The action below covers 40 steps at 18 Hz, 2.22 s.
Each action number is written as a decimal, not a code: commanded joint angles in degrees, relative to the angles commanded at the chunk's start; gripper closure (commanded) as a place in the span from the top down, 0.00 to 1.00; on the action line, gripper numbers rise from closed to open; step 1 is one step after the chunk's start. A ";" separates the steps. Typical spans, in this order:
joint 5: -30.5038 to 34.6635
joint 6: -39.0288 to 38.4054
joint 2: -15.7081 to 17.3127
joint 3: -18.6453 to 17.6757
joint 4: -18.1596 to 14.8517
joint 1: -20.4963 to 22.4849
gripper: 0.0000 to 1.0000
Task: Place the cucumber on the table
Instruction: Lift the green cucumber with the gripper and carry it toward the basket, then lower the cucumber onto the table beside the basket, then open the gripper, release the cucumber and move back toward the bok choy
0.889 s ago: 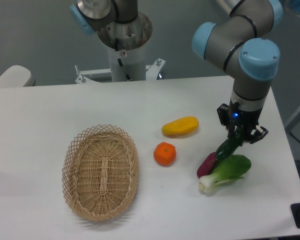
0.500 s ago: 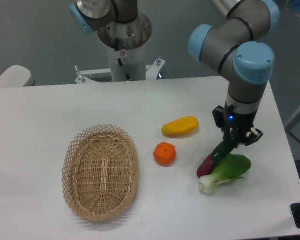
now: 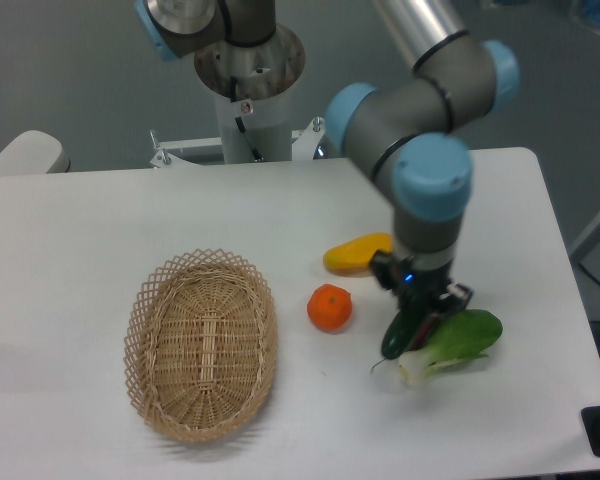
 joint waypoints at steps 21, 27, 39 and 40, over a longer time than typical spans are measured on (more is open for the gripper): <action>0.09 -10.05 -9.94 0.26 8.97 -5.02 0.55; 0.17 -6.63 -9.06 3.24 8.80 -4.41 1.00; 0.61 23.84 -1.94 6.50 1.59 8.59 1.00; 0.44 26.83 -1.68 6.59 1.50 9.82 1.00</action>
